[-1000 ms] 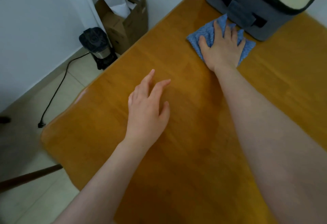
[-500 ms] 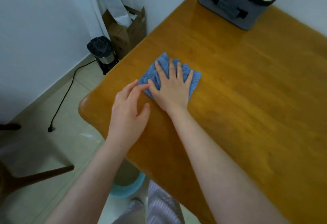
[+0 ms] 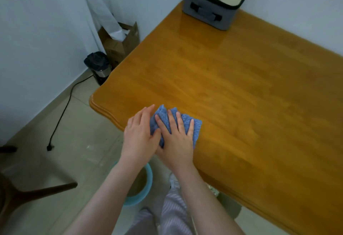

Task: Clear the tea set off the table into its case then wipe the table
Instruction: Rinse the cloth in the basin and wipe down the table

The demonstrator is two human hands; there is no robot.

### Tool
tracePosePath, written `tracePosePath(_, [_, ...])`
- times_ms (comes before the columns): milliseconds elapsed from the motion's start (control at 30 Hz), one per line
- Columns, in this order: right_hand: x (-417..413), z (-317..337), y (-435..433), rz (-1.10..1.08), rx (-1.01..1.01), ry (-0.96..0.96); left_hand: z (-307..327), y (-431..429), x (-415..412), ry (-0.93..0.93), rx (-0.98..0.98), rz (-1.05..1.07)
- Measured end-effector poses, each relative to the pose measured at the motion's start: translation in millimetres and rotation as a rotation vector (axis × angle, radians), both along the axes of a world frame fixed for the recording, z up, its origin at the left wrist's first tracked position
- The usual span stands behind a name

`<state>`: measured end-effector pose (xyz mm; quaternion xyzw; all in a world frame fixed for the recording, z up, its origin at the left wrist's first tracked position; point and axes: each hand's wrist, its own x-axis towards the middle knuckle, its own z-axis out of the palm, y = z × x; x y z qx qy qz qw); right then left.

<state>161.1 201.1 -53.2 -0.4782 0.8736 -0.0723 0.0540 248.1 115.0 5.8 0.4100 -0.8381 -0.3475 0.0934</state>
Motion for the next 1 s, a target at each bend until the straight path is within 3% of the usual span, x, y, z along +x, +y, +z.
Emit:
tracePosePath(167, [-35.5,1.9,30.8,-0.183,-0.014,-0.002,2.2,15.3,-22.1,0.011,-0.028,-0.034])
tracePosePath(400, [-127.1,0.8,9.9,-0.342,0.022,0.002,0.8,21.7,-69.4,-0.017,-0.049,-0.057])
tracePosePath(767, [-327.3,-0.2,-68.5,-0.447,0.079,0.010,-7.5,-4.0,-172.3,-0.073,-0.059,-0.068])
tracePosePath(1000, [-446.3,-0.5,-105.7,-0.480,0.047,0.028,-13.3,-18.5,-237.3,-0.005,-0.073,-0.003])
